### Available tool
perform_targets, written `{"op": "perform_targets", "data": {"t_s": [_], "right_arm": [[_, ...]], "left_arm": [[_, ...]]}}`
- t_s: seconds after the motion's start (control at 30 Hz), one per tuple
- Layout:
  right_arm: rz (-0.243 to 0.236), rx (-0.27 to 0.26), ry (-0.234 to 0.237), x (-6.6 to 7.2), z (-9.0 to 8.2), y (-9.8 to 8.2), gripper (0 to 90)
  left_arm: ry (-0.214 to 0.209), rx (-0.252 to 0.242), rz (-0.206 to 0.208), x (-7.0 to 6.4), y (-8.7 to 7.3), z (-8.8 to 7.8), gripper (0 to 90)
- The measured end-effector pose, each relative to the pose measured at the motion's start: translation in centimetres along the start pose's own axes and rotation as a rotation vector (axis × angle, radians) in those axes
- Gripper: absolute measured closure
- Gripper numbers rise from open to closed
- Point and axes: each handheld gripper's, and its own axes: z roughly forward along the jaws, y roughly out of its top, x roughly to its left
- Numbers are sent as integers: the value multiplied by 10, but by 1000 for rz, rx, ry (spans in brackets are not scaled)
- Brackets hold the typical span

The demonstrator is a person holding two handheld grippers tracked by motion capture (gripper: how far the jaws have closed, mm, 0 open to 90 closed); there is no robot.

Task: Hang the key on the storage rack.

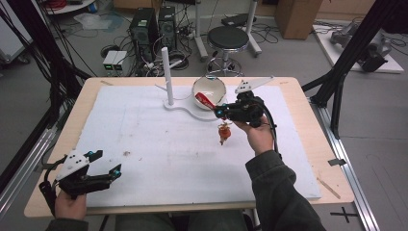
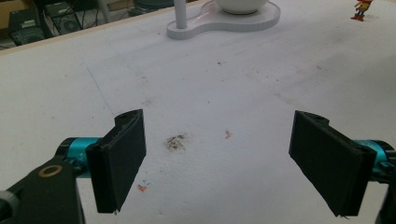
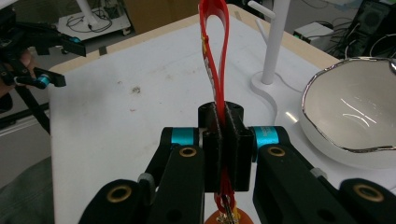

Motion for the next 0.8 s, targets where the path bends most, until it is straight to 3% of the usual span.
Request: {"op": "perform_targets", "data": {"t_s": [0.4, 0.8], "right_arm": [[-6, -10, -9, -3, 5, 16, 865], [-29, -23, -13, -3, 25, 37, 865]], "left_arm": [[-10, 3, 9, -1, 1, 3, 193], [-5, -6, 1, 0, -1, 1, 193]]}}
